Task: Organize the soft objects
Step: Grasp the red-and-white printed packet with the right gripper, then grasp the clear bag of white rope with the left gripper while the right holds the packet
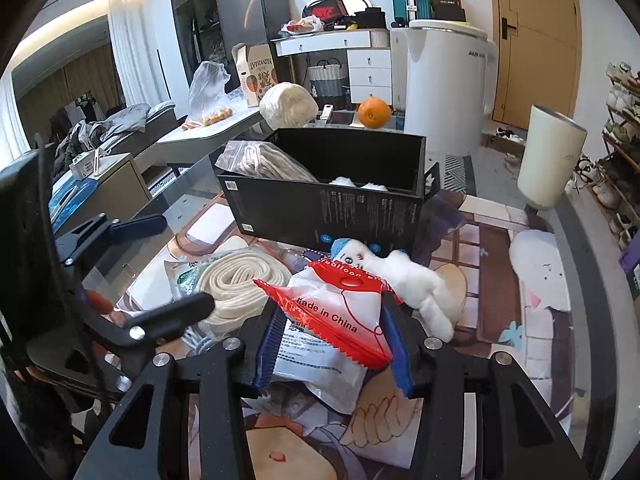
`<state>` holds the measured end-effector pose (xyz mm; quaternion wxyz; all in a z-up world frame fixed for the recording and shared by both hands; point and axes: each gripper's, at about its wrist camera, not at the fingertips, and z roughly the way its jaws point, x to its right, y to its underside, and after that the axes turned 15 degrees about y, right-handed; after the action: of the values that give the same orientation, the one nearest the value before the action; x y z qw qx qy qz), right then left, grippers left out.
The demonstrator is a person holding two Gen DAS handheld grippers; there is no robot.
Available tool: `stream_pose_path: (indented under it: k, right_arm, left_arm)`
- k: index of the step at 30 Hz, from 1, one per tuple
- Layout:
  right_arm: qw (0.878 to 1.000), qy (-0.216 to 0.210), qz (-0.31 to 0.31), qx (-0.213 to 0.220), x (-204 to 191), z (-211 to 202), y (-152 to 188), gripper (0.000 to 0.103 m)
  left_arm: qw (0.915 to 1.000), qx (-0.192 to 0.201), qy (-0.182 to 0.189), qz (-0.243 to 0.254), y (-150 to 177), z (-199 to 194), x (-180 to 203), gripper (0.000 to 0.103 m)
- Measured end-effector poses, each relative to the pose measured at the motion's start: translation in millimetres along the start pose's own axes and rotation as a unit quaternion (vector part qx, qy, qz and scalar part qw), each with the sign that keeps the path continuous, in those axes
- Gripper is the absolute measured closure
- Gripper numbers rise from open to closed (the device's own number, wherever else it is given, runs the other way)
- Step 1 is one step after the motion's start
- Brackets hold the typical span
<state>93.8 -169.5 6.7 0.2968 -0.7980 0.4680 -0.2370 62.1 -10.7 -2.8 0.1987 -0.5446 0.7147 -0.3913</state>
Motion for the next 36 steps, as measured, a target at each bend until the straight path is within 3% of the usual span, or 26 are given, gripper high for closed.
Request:
stream_pose_path:
  k: [7,16,18,21,22,25,36]
  right_arm:
    - [1.000,0.007,0.007,0.018,13,-8,1,0.056]
    - [1.000,0.017,0.010,0.019,21,-7,0,0.056]
    - [1.000,0.017,0.010,0.018,22,-6,-1,0.056]
    - [1.000,0.017,0.010,0.017,23,-5,0,0.056]
    - [1.000,0.018,0.011,0.017,23,-5,0,0.056]
    - [1.000,0.019,0.009,0.018,22,-6,-1,0.056]
    - [1.000,0.016,0.005,0.026,19,-10,-1,0.056]
  left_arm:
    - [0.9989,-0.042,-0.018,0.014,-7,22,11,0.000]
    - [0.9972,-0.066,-0.026,0.023,-10,39,12,0.003]
    - [0.9973,-0.067,-0.011,0.026,-10,38,14,0.010]
    - [0.9969,-0.071,0.013,0.031,-10,37,18,0.031]
    - [0.9966,-0.072,0.022,0.033,-10,37,20,0.045]
    - [0.9959,-0.080,0.013,0.041,-9,37,21,0.058]
    - [0.9975,-0.057,0.037,0.020,-5,22,11,0.066]
